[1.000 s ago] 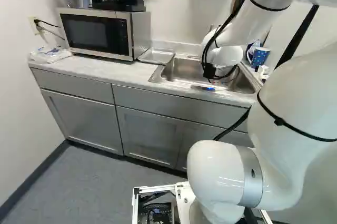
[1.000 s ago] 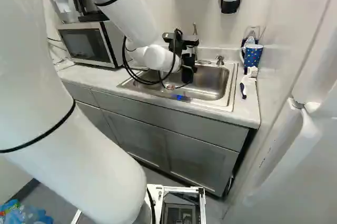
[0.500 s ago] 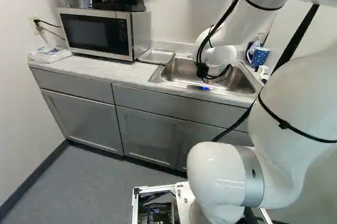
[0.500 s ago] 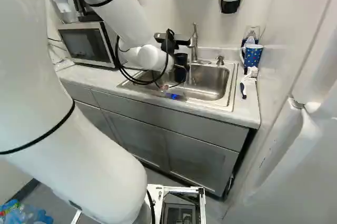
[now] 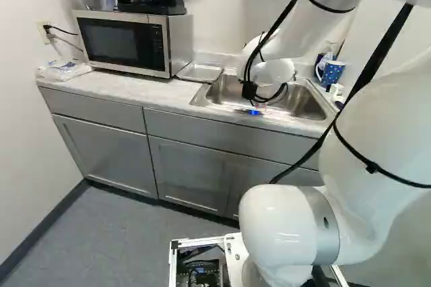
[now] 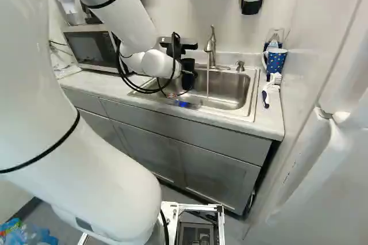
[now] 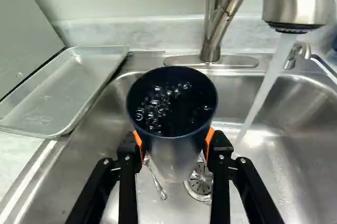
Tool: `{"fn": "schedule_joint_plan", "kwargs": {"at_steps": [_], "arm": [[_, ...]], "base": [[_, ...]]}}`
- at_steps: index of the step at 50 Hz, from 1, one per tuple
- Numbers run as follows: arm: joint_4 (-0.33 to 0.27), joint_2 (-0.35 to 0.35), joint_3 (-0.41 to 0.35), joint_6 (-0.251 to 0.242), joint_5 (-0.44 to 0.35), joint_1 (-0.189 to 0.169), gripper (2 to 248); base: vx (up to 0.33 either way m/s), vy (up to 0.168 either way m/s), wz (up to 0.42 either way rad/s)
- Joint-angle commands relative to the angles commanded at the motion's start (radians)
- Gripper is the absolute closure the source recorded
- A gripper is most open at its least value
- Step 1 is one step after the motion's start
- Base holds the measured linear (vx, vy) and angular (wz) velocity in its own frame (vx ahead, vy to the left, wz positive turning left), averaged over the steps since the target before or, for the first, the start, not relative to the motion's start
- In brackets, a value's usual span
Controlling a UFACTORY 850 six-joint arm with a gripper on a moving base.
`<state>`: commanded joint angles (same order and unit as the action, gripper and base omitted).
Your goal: Rinse the cup and place it in the tray
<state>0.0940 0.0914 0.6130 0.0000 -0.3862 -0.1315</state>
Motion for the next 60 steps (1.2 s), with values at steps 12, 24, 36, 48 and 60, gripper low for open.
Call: {"fn": "schedule_joint_plan", "kwargs": {"at_steps": [12,24,36,48,60], "arm": [[0.0,0.007,0.013,0.0,0.0,0.029,126],[0.0,0.029,0.019,0.0,0.0,0.036,126],[0.0,0.041,0.035,0.0,0.0,0.05,126],[0.0,0.026,0.076,0.0,0.0,0.068,126],[0.0,0.002,0.125,0.0,0.0,0.085,126]], "base": [[0.0,0.0,0.0],[0.0,0.0,0.0],[0.0,0.0,0.0],[0.0,0.0,0.0],[0.0,0.0,0.0]]}}
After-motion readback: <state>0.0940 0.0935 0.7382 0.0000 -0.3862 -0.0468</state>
